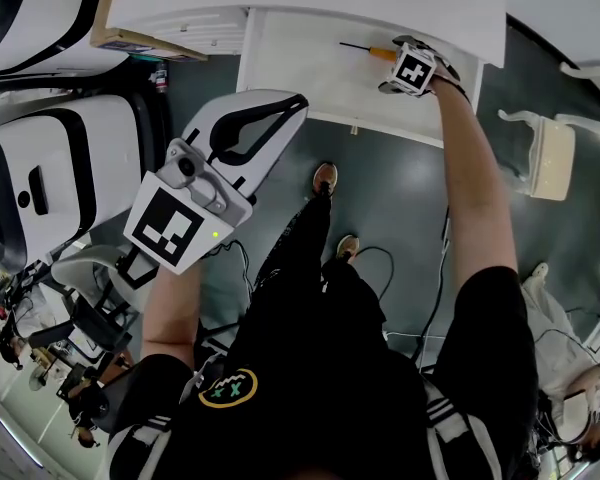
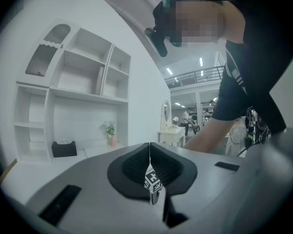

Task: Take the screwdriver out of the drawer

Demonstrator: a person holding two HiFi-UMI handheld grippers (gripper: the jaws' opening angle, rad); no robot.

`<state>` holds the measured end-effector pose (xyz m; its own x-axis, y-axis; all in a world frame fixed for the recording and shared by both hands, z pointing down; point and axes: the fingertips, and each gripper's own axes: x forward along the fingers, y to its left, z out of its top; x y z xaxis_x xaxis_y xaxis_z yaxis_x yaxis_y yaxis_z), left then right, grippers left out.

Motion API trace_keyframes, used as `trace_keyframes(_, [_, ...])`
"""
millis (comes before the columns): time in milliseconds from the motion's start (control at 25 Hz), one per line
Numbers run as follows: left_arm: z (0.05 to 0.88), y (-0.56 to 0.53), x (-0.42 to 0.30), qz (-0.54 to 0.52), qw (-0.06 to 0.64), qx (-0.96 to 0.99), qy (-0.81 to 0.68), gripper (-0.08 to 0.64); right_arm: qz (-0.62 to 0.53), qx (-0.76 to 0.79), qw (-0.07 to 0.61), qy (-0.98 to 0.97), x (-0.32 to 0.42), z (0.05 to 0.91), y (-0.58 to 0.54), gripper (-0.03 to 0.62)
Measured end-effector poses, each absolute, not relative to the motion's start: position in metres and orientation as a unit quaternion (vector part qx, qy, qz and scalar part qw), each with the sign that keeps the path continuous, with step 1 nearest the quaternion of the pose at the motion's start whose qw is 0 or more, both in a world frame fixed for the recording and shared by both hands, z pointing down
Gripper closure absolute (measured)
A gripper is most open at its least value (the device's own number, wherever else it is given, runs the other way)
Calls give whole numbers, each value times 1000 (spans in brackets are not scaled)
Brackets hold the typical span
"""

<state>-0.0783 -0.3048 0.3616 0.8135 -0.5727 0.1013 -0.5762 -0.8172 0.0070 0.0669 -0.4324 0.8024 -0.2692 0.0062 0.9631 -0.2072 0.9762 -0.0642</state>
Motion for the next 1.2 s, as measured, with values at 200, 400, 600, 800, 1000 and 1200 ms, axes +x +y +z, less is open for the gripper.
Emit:
trace_keyframes(200, [365,-307,-79,48,23,952,-302,540,75,55,592,-801,56,806,-437,14])
trace_keyframes(400, [370,-310,-80,51,29,951,-303,540,90,54,607,-788,64,814,-434,17])
trace_keyframes(600, [371,-310,-79,51,33,951,-303,540,98,45,600,-793,61,813,-432,28])
trace_keyframes(800, [374,-311,-79,50,36,951,-302,540,90,49,593,-798,57,809,-438,116])
trace_keyframes(1000, [372,-310,-73,50,35,952,-300,540,97,49,588,-802,59,806,-435,190])
trace_keyframes(1200, [372,-311,-75,50,37,952,-301,540,91,52,584,-805,57,805,-438,256])
